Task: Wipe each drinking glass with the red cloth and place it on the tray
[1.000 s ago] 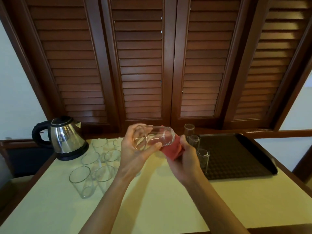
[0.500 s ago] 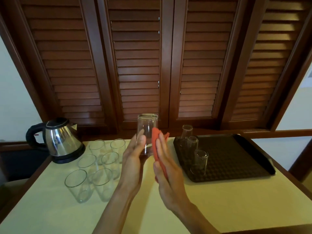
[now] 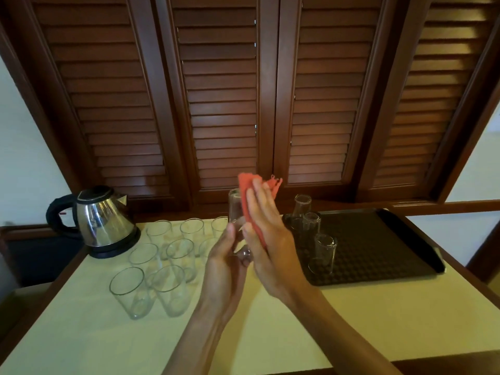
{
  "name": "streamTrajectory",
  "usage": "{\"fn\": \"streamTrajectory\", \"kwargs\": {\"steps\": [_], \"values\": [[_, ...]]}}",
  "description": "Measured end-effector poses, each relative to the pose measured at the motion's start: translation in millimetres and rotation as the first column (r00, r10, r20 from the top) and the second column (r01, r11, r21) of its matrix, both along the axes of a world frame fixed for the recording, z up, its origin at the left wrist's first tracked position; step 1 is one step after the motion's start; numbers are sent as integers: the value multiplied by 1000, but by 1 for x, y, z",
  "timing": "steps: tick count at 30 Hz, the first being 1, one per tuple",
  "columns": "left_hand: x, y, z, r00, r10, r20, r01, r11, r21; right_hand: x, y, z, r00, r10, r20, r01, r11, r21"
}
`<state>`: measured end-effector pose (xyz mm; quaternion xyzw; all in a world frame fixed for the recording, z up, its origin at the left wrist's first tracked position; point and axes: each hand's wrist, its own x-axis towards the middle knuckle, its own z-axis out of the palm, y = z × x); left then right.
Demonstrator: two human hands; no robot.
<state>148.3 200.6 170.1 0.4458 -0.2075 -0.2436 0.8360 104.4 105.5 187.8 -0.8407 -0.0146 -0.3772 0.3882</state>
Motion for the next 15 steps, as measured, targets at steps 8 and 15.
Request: {"fn": "streamTrajectory", "kwargs": {"steps": [8, 15], "values": [[2, -1, -1, 998, 24, 52, -25, 1000, 15, 0, -7, 4, 1000, 10, 26, -13, 993, 117], [15, 4, 6, 999, 25, 40, -24, 1000, -14, -11, 0, -30, 992, 124, 34, -126, 988, 87]]}}
